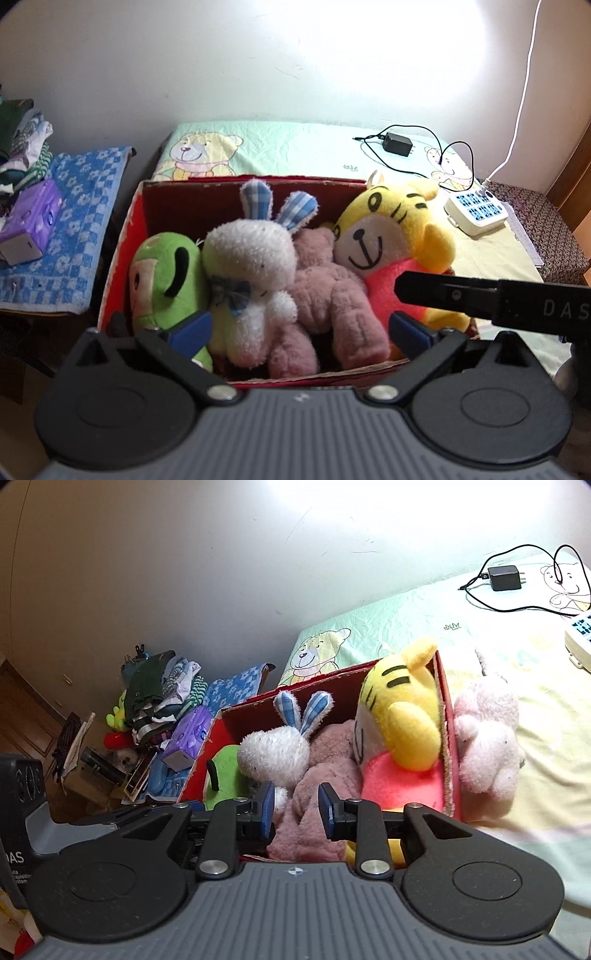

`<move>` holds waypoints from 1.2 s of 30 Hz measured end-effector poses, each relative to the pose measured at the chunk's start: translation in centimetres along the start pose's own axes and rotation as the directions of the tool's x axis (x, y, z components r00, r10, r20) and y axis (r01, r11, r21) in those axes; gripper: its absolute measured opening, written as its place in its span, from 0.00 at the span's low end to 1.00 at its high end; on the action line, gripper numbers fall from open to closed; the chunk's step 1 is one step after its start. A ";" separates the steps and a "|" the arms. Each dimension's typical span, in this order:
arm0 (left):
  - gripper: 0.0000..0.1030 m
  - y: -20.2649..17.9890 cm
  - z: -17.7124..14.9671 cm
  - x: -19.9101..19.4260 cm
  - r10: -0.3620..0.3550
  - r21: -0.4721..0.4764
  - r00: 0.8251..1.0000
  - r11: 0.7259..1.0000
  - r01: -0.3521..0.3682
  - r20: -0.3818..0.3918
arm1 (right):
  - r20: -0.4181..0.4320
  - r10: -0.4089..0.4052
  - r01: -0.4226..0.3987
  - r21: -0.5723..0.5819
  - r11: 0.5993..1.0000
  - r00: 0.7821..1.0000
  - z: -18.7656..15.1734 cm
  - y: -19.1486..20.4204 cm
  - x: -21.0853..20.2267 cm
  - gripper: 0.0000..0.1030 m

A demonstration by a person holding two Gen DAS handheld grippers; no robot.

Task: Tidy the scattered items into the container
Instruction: 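Withdraw the right gripper toward the other white bunny on the sheet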

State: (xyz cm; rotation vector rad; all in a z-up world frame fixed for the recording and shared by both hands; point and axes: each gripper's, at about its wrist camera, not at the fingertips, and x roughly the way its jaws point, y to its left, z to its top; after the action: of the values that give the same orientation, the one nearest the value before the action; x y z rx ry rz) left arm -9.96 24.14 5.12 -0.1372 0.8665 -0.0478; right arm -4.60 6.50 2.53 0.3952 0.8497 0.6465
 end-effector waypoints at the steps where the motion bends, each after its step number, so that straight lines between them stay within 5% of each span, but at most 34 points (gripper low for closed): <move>1: 0.98 -0.8 0.2 -0.2 -0.004 -0.002 1.000 1.000 0.004 0.005 | 0.001 0.012 -0.012 -0.003 1.000 1.000 0.3 -0.5 -0.6 0.28; 5: 0.98 -4.7 0.8 -0.8 -0.014 0.016 0.999 1.000 0.013 0.049 | 0.006 0.065 -0.065 0.006 0.998 0.998 1.4 -3.3 -3.1 0.29; 18: 0.98 -16.0 0.6 0.9 -0.053 0.040 0.995 0.998 0.049 0.089 | -0.052 0.047 -0.046 0.027 0.999 0.998 3.4 -13.7 -6.5 0.29; 27: 0.97 -17.7 -0.2 1.1 -0.112 0.019 0.988 0.994 0.111 0.108 | -0.146 0.042 -0.045 -0.015 0.999 0.988 6.0 -17.8 -3.5 0.29; 30: 0.97 -18.3 -0.4 1.7 -0.194 0.016 0.976 0.981 0.193 0.098 | -0.172 0.060 -0.073 -0.072 0.995 0.983 7.1 -17.8 -2.2 0.29; 36: 0.97 -19.7 -1.7 4.5 -0.216 0.023 0.974 0.976 0.215 0.070 | -0.205 0.099 -0.132 -0.154 0.979 0.974 9.9 -16.7 1.8 0.29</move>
State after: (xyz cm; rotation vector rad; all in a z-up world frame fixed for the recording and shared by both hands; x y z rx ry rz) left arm -8.07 4.04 3.41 -0.2171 0.7767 -0.2513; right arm 10.20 -5.41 -1.84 0.2324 0.9563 0.8702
